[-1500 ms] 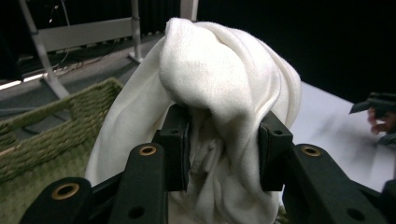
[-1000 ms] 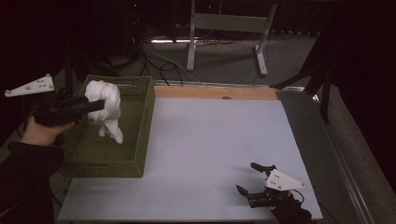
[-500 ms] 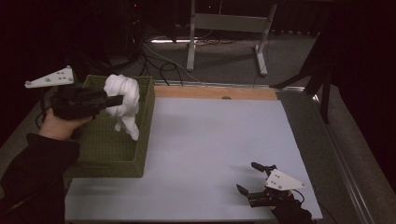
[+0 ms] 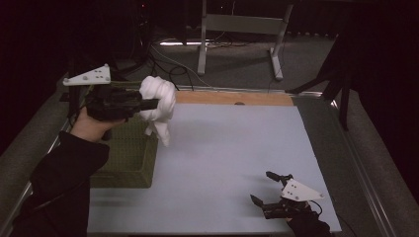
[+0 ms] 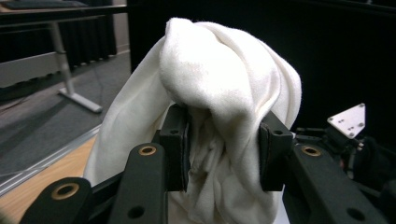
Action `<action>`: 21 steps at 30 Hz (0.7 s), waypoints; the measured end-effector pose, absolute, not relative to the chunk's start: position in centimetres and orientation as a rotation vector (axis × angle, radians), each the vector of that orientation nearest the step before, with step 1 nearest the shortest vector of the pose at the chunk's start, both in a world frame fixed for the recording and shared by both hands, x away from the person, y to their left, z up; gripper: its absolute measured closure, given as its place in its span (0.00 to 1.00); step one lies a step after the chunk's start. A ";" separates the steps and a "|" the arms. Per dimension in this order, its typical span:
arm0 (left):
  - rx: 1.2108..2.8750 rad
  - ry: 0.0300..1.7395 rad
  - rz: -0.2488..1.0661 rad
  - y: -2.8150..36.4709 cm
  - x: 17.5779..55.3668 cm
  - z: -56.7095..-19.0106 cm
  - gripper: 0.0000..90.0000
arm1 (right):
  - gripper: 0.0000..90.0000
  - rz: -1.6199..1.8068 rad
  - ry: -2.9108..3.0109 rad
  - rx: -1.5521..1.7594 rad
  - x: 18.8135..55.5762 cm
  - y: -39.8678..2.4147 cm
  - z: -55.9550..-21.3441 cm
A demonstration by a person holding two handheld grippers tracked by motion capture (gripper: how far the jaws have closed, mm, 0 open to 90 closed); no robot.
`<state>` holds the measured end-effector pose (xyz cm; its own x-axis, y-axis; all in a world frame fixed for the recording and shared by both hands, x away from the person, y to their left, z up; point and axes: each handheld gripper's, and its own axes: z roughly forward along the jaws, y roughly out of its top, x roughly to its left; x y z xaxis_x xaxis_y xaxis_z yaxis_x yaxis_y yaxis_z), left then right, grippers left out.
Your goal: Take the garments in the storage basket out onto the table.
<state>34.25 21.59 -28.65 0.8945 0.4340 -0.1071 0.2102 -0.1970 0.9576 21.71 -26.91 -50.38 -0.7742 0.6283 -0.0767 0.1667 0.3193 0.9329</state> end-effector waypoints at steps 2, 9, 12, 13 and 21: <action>1.793 0.475 0.210 20.7 34.4 -28.6 0.71 | 0.09 1.461 2.156 0.704 21.7 -26.9 -50.4; 1.816 0.442 0.174 17.9 34.9 -28.8 0.71 | 0.10 1.450 2.150 0.710 21.8 -27.0 -50.4; 1.827 0.423 0.162 16.6 35.1 -28.9 0.71 | 0.10 1.452 2.145 0.709 21.7 -27.0 -50.3; 1.828 0.417 0.155 16.2 35.2 -29.0 0.71 | 0.09 1.451 2.142 0.709 21.7 -27.0 -50.3; 1.840 0.393 0.111 13.2 35.9 -29.9 0.71 | 0.10 1.450 2.139 0.708 21.8 -27.1 -50.3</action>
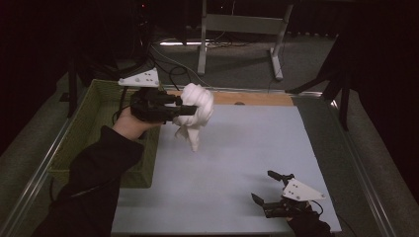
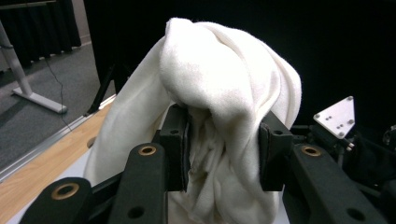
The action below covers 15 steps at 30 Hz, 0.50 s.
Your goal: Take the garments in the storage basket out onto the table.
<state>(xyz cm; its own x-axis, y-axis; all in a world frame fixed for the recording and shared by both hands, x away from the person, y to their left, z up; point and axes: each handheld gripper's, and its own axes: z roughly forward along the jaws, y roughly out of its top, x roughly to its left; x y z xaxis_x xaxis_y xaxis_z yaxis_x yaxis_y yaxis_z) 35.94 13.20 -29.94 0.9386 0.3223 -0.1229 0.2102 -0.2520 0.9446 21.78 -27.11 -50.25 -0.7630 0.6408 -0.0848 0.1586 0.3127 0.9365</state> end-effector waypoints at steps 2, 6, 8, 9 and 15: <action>1.838 0.390 0.112 12.5 36.1 -30.2 0.71 | 0.09 1.441 2.136 0.704 21.7 -27.1 -50.2; 1.827 0.387 0.109 11.2 36.5 -30.7 0.71 | 0.10 1.441 2.135 0.693 21.8 -27.2 -50.2; 1.820 0.389 0.105 10.6 36.7 -31.1 0.71 | 0.10 1.436 2.137 0.693 21.8 -27.2 -50.2; 1.818 0.389 0.110 10.2 36.8 -31.3 0.71 | 0.10 1.435 2.139 0.692 21.8 -27.2 -50.2; 1.817 0.409 0.116 8.4 37.4 -32.4 0.71 | 0.10 1.447 2.130 0.700 21.8 -27.2 -50.3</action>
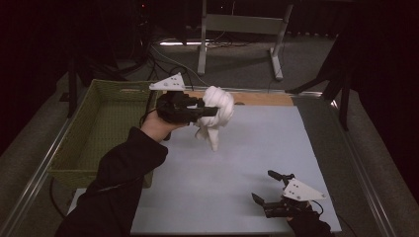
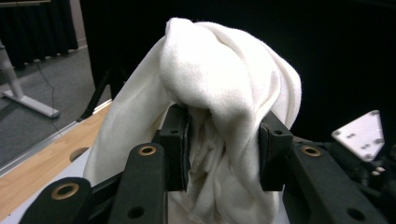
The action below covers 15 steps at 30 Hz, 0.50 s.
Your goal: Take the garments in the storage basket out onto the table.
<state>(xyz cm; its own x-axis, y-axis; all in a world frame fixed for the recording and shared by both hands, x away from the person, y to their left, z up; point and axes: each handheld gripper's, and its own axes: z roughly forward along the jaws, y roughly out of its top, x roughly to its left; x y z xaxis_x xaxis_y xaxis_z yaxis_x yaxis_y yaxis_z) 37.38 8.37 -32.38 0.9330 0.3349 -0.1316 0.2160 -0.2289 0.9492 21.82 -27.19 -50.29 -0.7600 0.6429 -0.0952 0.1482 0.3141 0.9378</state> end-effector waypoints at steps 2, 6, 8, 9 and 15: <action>1.817 0.416 0.119 7.8 37.4 -32.7 0.71 | 0.10 1.447 2.132 0.699 21.8 -27.2 -50.3; 1.798 0.426 0.126 6.7 37.5 -33.4 0.71 | 0.09 1.441 2.137 0.699 21.9 -27.2 -50.3; 1.798 0.424 0.120 6.3 37.5 -33.8 0.70 | 0.10 1.442 2.136 0.695 21.8 -27.2 -50.2; 1.799 0.426 0.127 6.1 37.5 -33.9 0.70 | 0.10 1.444 2.137 0.694 21.8 -27.2 -50.2; 1.804 0.412 0.112 4.9 37.6 -35.3 0.70 | 0.09 1.445 2.142 0.703 21.9 -27.2 -50.3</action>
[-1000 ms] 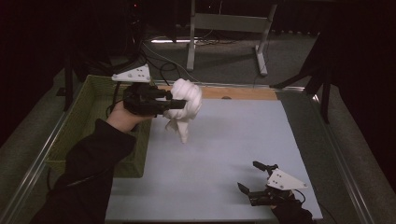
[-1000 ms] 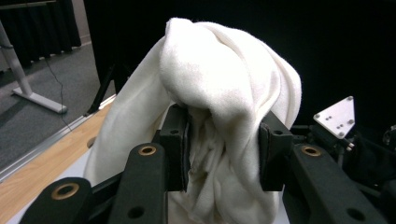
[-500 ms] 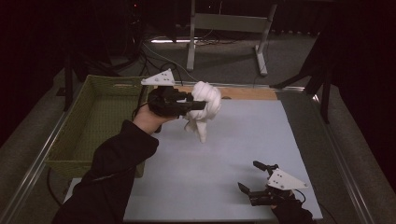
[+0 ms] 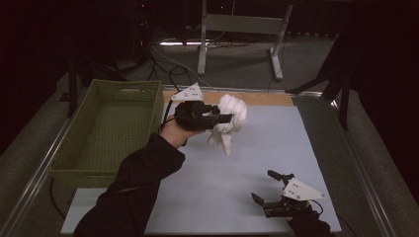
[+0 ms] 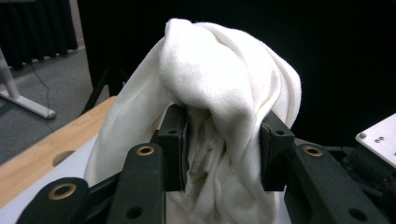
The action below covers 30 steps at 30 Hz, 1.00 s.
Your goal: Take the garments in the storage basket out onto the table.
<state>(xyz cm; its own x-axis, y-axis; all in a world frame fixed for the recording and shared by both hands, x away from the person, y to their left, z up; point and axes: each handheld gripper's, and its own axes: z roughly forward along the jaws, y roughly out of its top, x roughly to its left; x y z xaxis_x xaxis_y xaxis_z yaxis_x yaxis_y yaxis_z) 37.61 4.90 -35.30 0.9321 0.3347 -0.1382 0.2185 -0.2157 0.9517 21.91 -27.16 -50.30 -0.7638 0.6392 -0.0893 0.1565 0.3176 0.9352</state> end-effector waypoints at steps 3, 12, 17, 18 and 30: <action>1.810 0.397 0.110 4.2 37.6 -36.1 0.70 | 0.10 1.445 2.139 0.709 21.9 -27.2 -50.3; 1.830 0.402 0.135 2.3 37.6 -37.8 0.69 | 0.10 1.450 2.130 0.711 22.0 -27.2 -50.3; 1.853 0.435 0.136 1.1 37.7 -38.9 0.68 | 0.10 1.456 2.132 0.721 22.0 -27.1 -50.3; 1.851 0.447 0.145 1.0 37.7 -39.1 0.68 | 0.10 1.463 2.130 0.723 21.9 -27.2 -50.3; 1.904 0.533 0.172 -0.9 38.5 -41.9 0.65 | 0.10 1.463 2.134 0.719 22.0 -27.2 -50.2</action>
